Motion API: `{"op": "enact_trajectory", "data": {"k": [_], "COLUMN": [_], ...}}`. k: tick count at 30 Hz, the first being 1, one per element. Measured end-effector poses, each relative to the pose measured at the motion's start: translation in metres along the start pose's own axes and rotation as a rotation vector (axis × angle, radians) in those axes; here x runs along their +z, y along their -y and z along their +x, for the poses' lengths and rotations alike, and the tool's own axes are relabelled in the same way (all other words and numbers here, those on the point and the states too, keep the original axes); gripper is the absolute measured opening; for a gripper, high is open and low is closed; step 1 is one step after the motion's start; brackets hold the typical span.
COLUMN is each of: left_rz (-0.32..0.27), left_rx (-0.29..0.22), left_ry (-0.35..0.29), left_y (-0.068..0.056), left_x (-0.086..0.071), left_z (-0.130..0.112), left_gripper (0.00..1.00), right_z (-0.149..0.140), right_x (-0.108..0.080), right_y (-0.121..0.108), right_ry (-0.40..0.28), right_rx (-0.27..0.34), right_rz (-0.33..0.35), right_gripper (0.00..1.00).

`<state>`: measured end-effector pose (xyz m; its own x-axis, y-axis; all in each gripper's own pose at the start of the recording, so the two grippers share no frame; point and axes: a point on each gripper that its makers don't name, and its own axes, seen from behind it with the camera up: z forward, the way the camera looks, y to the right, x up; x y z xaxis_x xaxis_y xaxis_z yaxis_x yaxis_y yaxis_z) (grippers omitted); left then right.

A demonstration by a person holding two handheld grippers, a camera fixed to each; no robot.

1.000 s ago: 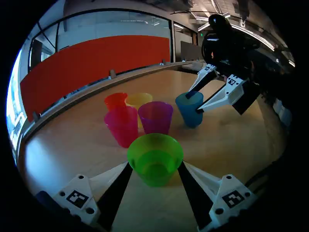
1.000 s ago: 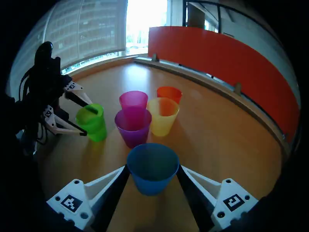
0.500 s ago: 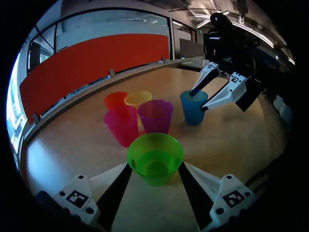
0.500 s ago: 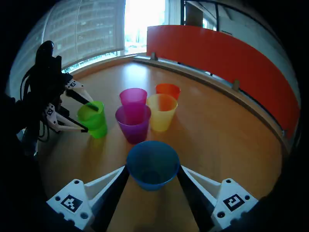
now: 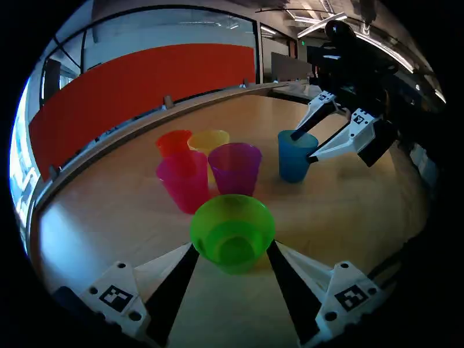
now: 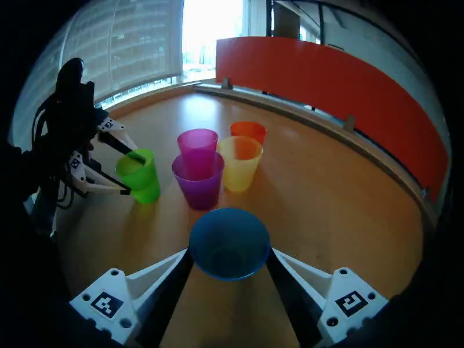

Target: Pour water

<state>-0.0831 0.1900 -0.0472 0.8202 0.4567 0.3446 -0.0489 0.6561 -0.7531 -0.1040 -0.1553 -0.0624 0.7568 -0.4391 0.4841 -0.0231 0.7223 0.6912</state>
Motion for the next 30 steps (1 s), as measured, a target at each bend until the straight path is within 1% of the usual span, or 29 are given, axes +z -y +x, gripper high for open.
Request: {"op": "enact_trajectory", "data": {"k": [6,12,15,21,30], "left_rz": [0.006,0.019,0.025,0.053,0.126], "left_rx": [0.026,0.026,0.02,0.004,-0.029], "left_ry": [0.025,0.031,0.031,0.027,0.003], "left_y": [0.002,0.005,0.006,0.014,0.028], "left_x": [0.001,-0.005,-0.01,-0.023,-0.049], "left_z": [-0.009,-0.014,-0.018,-0.025,-0.035], "left_gripper": [0.84,0.84,0.84,0.84,0.84], "right_z": [-0.009,-0.016,-0.022,-0.033,-0.046], "right_x": [-0.001,-0.007,-0.012,-0.028,-0.056], "right_y": [-0.001,-0.001,-0.004,-0.006,-0.014], "right_ry": [0.022,0.024,0.027,0.022,-0.005], "right_rx": [-0.009,-0.003,0.008,0.029,0.068], "right_rz": [-0.013,-0.022,-0.033,-0.06,-0.125], "right_gripper": [0.92,0.93,0.93,0.93,0.93]}}
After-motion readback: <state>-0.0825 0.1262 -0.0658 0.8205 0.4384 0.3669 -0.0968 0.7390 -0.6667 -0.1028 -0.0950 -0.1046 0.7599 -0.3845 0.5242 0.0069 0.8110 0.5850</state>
